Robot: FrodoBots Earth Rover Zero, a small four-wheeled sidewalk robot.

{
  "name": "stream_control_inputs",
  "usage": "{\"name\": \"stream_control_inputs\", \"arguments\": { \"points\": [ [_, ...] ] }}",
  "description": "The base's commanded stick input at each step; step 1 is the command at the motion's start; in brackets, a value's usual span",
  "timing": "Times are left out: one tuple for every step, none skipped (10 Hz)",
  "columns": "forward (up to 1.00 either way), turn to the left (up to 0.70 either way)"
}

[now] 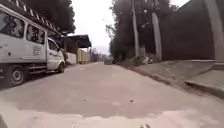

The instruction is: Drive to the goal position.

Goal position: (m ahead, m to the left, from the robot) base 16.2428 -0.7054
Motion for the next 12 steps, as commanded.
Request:
{"name": "stream_control_inputs", "arguments": {
  "points": [
    [0.7, 0.0],
    [0.7, 0.0],
    [0.7, 0.0],
    [0.7, 0.0],
    [0.7, 0.0],
    [0.7, 0.0],
    [0.7, 0.0],
    [0.7, 0.0],
    [0.7, 0.0],
    [0.7, 0.0],
    [0.7, 0.0],
    [0.7, 0.0]
  ]
}}
